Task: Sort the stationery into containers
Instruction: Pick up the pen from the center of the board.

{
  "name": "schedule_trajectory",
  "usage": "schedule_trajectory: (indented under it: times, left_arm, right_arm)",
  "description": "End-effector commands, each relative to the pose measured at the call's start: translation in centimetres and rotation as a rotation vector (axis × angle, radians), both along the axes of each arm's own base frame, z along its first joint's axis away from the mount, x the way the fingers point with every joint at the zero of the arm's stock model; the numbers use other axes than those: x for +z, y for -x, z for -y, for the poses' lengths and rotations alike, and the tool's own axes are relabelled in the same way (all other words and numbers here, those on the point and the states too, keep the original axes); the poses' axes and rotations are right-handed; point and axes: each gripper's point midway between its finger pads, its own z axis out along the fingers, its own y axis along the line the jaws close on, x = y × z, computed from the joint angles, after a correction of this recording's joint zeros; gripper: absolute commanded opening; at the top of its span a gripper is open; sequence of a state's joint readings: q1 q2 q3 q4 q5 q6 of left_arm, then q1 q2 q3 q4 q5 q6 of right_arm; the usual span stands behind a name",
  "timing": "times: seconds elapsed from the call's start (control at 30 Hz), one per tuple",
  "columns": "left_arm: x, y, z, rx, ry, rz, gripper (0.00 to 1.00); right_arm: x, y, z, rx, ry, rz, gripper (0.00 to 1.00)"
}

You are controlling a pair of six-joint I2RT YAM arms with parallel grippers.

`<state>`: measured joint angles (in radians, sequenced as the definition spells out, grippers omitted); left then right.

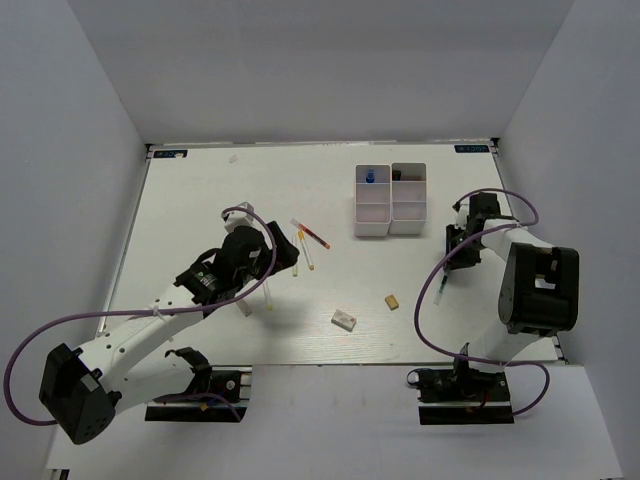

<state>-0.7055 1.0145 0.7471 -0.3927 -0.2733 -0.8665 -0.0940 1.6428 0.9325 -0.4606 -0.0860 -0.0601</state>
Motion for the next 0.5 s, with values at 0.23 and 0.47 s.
schedule_trajectory:
  times: [0.23,0.47]
  left_arm:
    - [1.4,-0.4,1.6,-0.016,0.076,0.005,1.00]
    - [1.5,-0.5,1.9,-0.024,0.091,0.015,1.00]
  right_arm:
    - [0.3,-0.3,-1.6,0.034,-0.081,-0.006,0.00]
    - [10.0,-4.6,-4.5,0.303,-0.225,0.269,0.00]
